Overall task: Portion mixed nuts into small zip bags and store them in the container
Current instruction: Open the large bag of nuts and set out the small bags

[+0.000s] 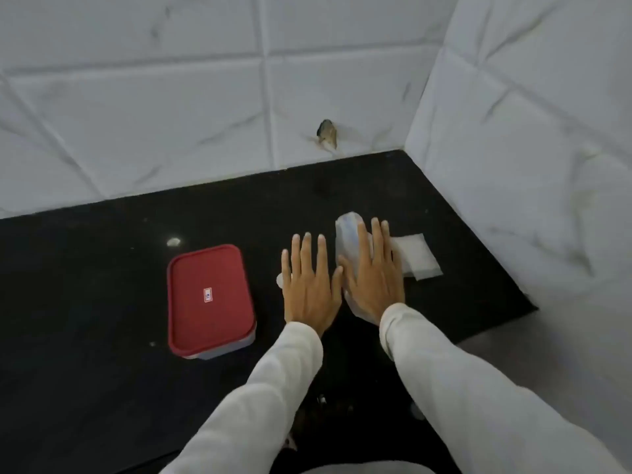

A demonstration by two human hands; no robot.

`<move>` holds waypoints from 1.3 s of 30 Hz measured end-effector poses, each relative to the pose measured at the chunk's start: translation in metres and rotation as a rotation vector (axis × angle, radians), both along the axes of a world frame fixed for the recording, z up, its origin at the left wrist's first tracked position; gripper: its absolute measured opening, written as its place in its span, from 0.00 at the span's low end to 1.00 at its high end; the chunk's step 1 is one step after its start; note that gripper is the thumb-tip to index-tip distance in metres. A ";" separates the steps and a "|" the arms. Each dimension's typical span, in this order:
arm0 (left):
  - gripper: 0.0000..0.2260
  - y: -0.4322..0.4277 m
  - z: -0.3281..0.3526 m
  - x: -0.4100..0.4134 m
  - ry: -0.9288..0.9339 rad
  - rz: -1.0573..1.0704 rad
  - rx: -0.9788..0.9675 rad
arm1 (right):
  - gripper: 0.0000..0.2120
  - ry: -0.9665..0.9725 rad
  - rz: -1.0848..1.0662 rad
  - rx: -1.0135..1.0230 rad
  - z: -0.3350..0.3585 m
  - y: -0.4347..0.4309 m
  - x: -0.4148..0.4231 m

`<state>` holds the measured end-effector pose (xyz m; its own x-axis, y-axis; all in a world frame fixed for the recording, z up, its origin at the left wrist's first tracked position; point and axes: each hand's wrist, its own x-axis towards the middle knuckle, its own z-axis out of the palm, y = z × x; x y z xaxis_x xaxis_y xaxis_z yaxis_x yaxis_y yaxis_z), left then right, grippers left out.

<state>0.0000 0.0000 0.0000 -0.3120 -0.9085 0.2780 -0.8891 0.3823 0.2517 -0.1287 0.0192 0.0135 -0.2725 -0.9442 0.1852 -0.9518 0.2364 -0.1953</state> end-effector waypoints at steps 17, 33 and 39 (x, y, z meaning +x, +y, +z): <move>0.14 0.003 -0.015 -0.058 0.841 0.203 0.720 | 0.29 -0.745 -0.232 0.406 -0.030 -0.006 -0.045; 0.10 0.009 0.019 -0.080 1.162 0.376 0.757 | 0.13 -1.311 -0.097 0.443 0.003 -0.012 -0.068; 0.06 0.001 0.023 -0.075 0.948 0.321 0.788 | 0.13 -1.277 -0.049 0.521 0.011 -0.015 -0.073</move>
<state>-0.0746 0.0009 0.0229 -0.0239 -0.9261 -0.3764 -0.2617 -0.3576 0.8965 -0.2021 0.0045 0.0240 -0.0191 -0.8112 -0.5845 -0.1696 0.5788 -0.7976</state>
